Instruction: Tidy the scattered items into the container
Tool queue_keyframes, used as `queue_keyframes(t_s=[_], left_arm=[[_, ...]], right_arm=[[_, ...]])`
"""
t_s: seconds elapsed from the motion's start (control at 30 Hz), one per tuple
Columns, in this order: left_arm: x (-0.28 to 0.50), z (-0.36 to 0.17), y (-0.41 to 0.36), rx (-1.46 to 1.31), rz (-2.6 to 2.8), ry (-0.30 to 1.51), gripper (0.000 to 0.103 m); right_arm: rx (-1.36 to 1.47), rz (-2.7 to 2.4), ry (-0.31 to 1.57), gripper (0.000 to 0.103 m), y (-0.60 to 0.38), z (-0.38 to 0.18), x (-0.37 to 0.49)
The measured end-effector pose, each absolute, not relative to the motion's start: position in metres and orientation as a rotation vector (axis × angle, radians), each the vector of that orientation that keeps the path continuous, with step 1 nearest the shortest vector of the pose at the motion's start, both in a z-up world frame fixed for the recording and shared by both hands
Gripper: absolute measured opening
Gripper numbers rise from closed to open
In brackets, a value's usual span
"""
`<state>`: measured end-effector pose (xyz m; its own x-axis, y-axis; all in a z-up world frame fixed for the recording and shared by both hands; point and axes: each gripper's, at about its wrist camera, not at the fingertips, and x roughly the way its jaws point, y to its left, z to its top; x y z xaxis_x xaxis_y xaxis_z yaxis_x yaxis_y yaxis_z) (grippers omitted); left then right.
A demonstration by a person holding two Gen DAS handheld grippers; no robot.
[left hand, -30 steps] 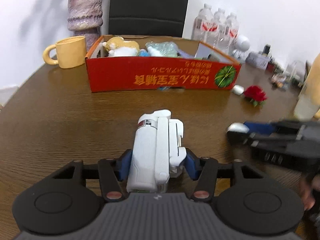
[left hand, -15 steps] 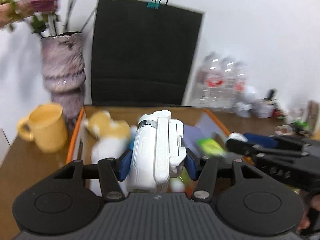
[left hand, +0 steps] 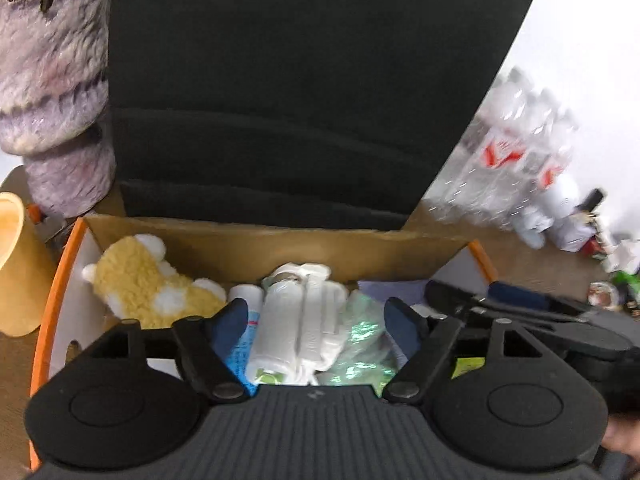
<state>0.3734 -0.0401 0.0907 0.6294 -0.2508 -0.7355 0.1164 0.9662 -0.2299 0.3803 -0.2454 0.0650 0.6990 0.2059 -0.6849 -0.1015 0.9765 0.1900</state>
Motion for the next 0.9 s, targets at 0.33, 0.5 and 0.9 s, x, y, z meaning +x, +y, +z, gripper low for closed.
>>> queue_keyframes(t_s=[0.33, 0.5, 0.9], left_arm=[[0.349, 0.115, -0.027, 0.020, -0.098, 0.954, 0.088], [0.314, 0.133, -0.026, 0.083, -0.080, 0.944, 0.101], [0.225, 0.153, -0.017, 0.070, -0.043, 0.953, 0.101]], right_arm=[[0.110, 0.201, 0.948, 0.082, -0.240, 0.087, 0.363], [0.122, 0.239, 0.992, 0.087, -0.237, 0.107, 0.331], [0.014, 0.232, 1.001, 0.088, -0.223, 0.150, 0.238]])
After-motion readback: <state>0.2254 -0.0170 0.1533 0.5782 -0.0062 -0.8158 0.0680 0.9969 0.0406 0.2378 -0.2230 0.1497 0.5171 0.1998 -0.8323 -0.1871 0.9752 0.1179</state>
